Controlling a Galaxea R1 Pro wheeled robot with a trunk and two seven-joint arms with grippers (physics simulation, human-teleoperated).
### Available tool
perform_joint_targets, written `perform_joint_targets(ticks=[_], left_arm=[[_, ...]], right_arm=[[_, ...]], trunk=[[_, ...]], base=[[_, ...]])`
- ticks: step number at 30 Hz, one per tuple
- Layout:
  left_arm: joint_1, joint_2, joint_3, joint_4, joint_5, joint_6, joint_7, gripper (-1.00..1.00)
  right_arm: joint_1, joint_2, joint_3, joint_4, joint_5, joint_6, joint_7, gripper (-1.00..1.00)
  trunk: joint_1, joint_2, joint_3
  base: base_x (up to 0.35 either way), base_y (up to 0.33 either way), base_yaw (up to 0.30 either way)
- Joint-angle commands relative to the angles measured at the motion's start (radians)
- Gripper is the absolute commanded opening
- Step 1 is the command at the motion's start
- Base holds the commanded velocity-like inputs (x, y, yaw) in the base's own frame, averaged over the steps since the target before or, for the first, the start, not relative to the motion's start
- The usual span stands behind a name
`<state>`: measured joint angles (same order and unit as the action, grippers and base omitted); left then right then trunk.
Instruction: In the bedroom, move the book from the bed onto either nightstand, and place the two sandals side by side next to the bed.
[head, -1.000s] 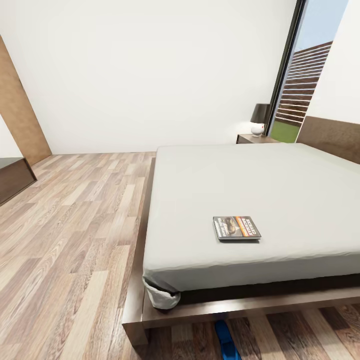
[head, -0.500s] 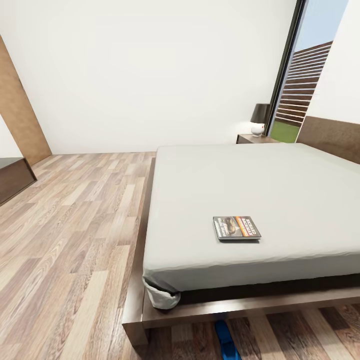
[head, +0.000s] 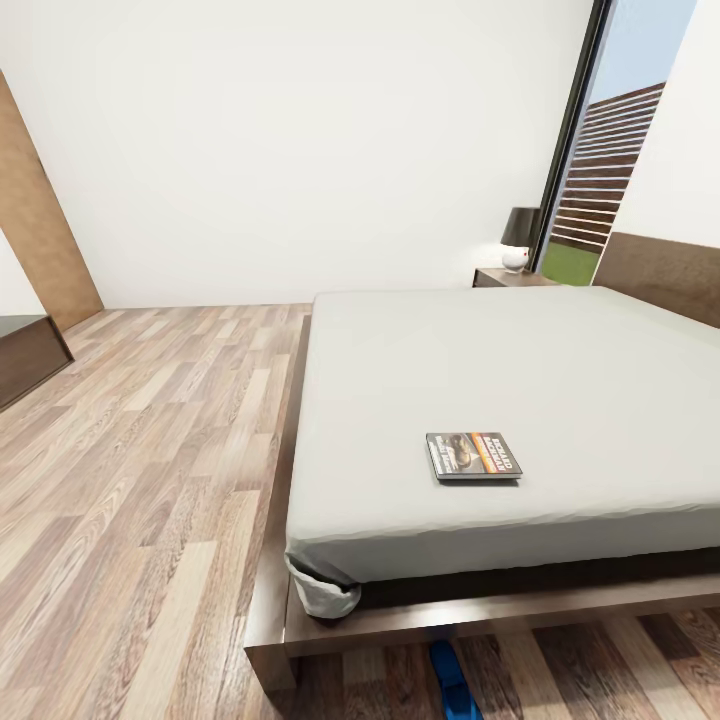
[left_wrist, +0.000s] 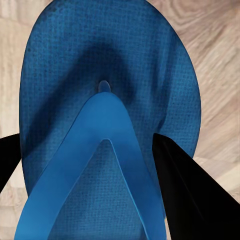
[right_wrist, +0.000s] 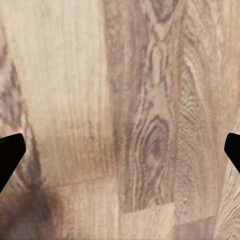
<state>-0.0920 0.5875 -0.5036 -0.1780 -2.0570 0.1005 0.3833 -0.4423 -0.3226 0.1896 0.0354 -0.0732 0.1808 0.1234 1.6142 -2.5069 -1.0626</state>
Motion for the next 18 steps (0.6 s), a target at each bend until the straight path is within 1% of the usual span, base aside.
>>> perform_joint_targets(ticks=[1,10,15,18], left_arm=[[0.0,0.0,-0.001,0.001,-0.011,0.007,0.003,-1.0],[0.0,0.0,0.0,0.002,-0.011,0.012,0.0,-1.0],[0.0,0.0,0.0,0.002,-0.011,0.015,0.0,-1.0],[0.0,0.0,0.0,0.002,-0.011,0.016,0.0,-1.0]], right_arm=[[-0.001,0.0,0.008,0.001,-0.008,0.001,0.004,1.0],[-0.001,0.0,0.008,0.001,-0.008,0.002,0.004,1.0],[-0.001,0.0,0.008,0.001,-0.008,0.002,0.004,1.0],[-0.001,0.0,0.008,0.0,-0.008,0.002,0.004,1.0]], trunk=[[0.0,0.0,-0.001],[0.0,0.0,-0.001],[0.0,0.0,-0.001],[0.0,0.0,-0.001]], base=[[0.0,0.0,0.0],[0.0,-0.01,0.0],[0.0,-0.147,0.0],[0.0,-0.083,0.0]])
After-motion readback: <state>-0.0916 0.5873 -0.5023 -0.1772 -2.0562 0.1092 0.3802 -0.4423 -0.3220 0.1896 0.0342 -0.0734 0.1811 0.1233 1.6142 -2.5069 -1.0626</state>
